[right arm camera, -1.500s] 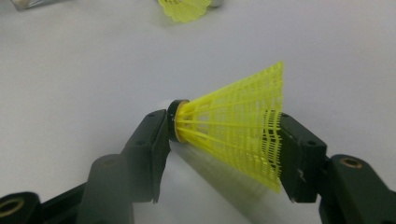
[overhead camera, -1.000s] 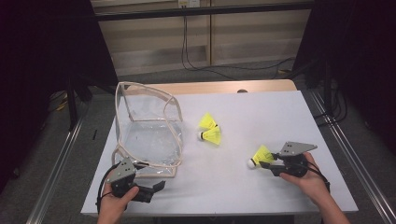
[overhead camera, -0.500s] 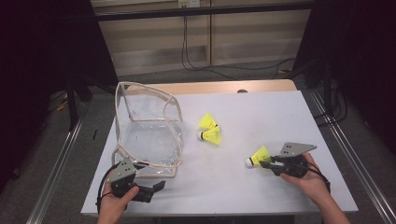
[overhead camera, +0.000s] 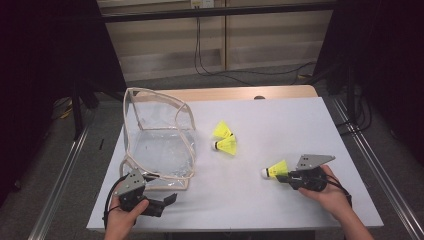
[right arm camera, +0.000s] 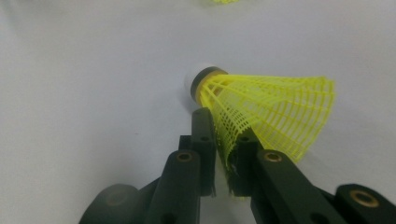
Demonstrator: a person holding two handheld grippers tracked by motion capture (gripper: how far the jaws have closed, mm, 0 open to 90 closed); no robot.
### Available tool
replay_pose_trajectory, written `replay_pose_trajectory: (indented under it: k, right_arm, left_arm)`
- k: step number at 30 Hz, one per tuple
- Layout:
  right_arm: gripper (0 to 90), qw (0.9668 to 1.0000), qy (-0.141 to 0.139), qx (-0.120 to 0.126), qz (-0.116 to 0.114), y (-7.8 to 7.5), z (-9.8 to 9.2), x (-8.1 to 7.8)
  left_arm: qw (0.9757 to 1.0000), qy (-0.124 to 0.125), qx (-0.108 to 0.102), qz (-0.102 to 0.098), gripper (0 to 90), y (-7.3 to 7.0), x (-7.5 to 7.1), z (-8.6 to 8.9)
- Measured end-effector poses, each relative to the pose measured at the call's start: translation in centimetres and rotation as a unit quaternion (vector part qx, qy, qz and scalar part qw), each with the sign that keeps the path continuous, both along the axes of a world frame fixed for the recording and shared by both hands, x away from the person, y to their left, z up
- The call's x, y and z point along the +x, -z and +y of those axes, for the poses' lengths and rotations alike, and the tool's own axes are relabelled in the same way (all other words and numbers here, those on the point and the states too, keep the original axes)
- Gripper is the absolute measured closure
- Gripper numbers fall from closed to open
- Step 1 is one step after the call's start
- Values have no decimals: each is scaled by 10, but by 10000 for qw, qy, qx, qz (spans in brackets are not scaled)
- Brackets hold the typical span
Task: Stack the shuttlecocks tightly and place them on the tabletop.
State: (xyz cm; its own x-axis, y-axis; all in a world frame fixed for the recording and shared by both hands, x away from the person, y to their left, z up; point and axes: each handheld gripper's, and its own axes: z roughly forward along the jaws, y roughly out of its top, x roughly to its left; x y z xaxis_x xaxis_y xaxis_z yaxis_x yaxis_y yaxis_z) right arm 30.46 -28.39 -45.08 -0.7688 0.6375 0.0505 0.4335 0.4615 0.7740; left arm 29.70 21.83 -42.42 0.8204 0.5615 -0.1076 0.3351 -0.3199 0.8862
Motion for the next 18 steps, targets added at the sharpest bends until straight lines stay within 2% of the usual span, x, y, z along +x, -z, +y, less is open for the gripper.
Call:
replay_pose_trajectory:
  k: [7, 18]
  right_arm:
    - [885, 9999, 40, -21, -97, -1, 5, 1]
    - [886, 9992, 250, 231, -198, -4, 1, 3]
  left_arm:
    - [10000, -3, 20, -4, 40, 0, 0, 0]
    - [10000, -3, 1, -6, 40, 0, 0, 0]
